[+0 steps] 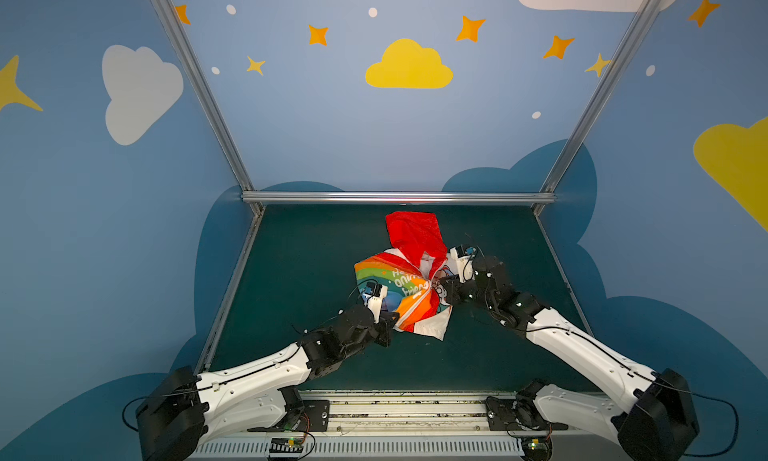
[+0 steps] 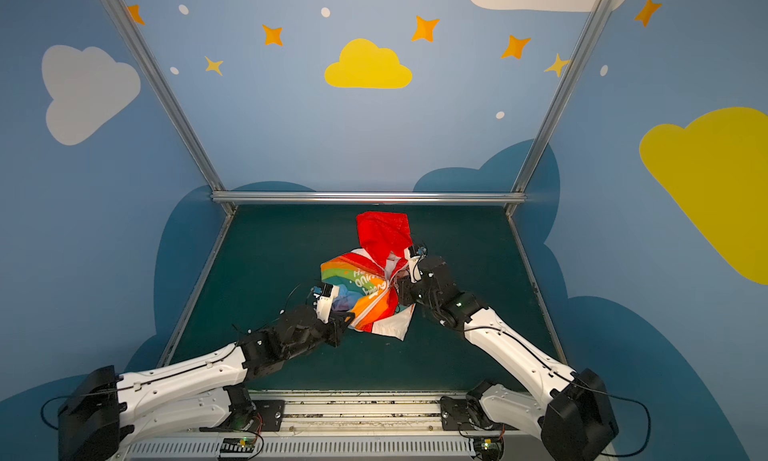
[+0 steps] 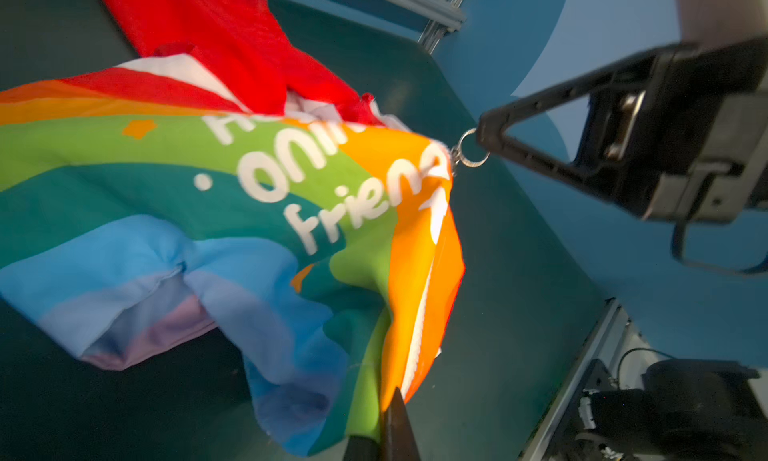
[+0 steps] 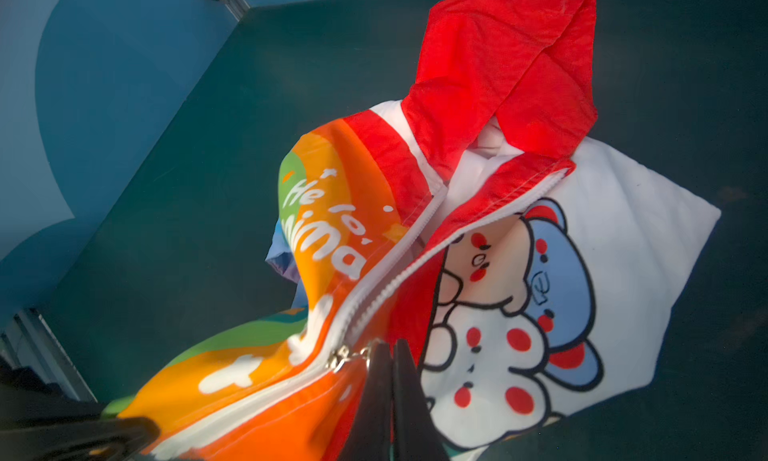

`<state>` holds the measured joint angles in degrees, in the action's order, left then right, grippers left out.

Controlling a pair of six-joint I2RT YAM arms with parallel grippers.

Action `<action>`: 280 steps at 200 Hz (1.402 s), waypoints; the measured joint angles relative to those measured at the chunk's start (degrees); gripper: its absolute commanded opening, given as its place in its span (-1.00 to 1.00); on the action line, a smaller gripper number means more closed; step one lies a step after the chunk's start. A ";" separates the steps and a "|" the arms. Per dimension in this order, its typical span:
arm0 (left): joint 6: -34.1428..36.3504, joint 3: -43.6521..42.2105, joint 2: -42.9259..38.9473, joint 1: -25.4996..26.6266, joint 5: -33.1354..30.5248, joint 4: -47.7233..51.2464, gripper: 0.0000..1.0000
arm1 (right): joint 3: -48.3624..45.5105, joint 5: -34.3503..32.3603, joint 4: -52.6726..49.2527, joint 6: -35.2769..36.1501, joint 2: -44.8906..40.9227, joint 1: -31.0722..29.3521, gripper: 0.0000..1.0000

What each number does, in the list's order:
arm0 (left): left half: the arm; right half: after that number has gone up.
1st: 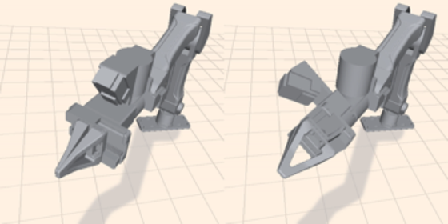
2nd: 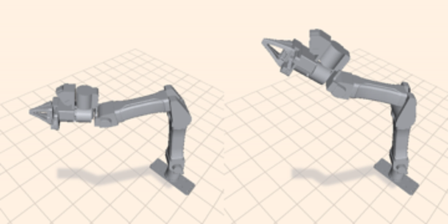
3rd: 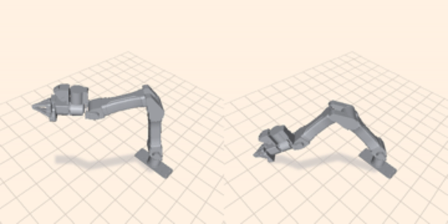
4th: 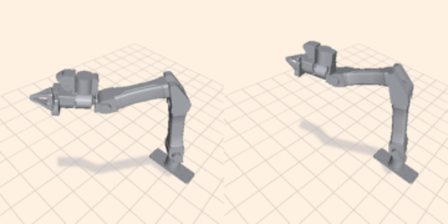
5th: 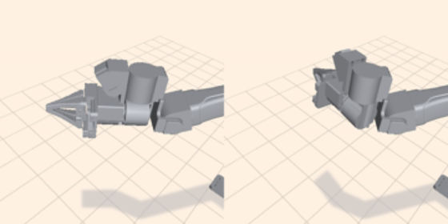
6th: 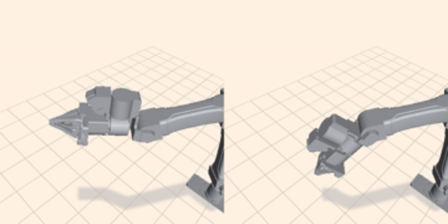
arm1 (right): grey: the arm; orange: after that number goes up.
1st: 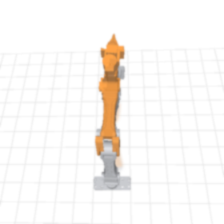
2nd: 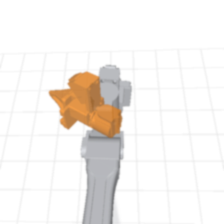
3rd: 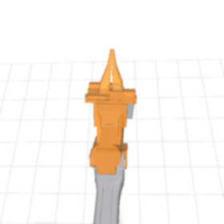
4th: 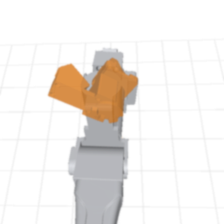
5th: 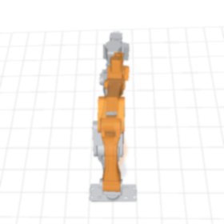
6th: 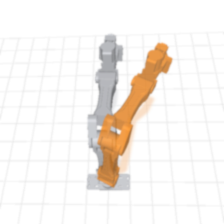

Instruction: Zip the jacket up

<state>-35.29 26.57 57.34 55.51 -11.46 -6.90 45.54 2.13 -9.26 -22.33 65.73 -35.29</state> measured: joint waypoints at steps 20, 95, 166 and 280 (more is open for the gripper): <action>0.20 -2.82 -3.76 0.76 -3.39 1.95 -0.94 | 0.00 0.59 2.10 -4.87 1.29 1.18 -1.00; 1.11 -8.48 -14.03 1.64 -15.17 7.41 -0.94 | -2.08 0.46 9.20 -25.42 1.66 5.99 -1.00; -2.62 -10.84 -23.67 1.79 -22.69 16.92 -0.94 | -1.60 1.92 10.38 -27.98 2.40 12.28 -1.00; 15.85 0.44 -11.10 -15.15 1.38 12.85 -0.94 | -1.25 -8.02 6.80 -27.82 -1.73 13.99 -1.00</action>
<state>-19.44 27.00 46.24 40.36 -10.09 5.96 44.29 -5.89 -2.46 -50.15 64.01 -21.30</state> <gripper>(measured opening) 0.049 0.046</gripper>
